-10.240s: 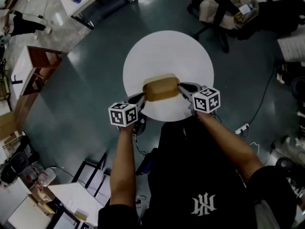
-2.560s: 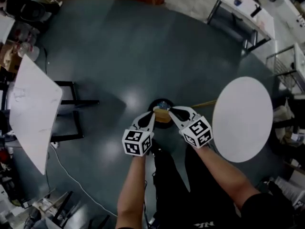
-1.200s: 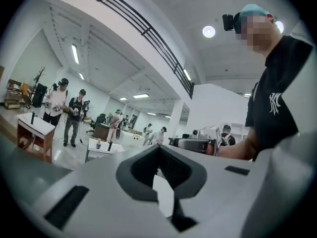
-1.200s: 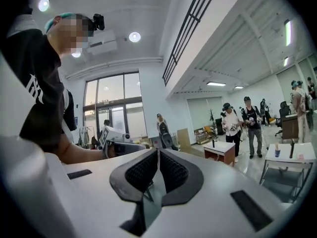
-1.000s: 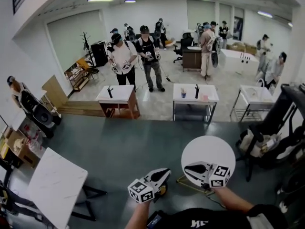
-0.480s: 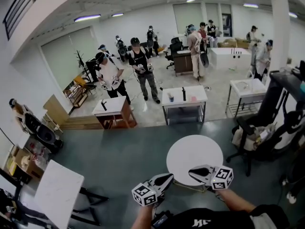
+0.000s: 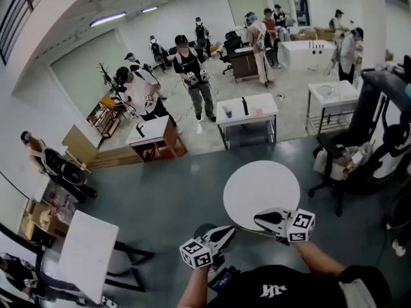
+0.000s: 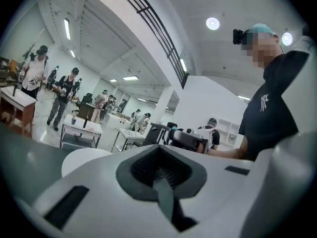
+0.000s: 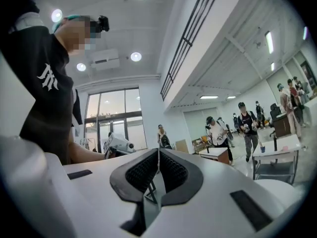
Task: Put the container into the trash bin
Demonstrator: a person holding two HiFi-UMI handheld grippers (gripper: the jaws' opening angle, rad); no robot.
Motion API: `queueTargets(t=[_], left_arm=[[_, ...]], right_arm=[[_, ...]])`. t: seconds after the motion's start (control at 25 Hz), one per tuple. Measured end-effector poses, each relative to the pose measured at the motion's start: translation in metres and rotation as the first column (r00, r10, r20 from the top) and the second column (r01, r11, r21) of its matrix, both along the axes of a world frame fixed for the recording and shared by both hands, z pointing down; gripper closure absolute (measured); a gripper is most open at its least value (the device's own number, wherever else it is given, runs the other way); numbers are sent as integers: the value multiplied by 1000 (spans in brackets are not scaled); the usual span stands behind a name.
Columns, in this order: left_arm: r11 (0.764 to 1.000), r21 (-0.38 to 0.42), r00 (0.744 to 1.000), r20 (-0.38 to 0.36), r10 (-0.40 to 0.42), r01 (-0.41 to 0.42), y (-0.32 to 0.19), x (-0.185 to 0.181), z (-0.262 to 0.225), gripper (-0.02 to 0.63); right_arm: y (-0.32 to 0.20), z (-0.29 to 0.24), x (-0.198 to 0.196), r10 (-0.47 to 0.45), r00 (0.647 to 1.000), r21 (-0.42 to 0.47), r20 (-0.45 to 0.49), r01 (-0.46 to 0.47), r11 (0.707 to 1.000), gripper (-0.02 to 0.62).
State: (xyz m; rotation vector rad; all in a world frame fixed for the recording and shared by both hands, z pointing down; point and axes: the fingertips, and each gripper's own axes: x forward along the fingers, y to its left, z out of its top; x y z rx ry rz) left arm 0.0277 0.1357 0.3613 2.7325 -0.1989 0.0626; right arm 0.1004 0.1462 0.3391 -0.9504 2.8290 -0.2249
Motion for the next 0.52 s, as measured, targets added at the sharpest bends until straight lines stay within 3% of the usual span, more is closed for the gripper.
queueTargets(t=[0.2,0.36,0.52], left_arm=[[1000,1,999,-16,-29,29,-3,1,0,603],[1000,-14,998,-66,-17,16,-14,-1,-6,603],[1000,26,998,-64,-15,17,-35,-12,0,603]], right_arm=[[19,-1,-16,-70,998,-3,0,70,998,554],[-11,27,8,78,997,-98,-5,-78,992,554],[-24,23,13,119,992,-46,35,-117,992,554]])
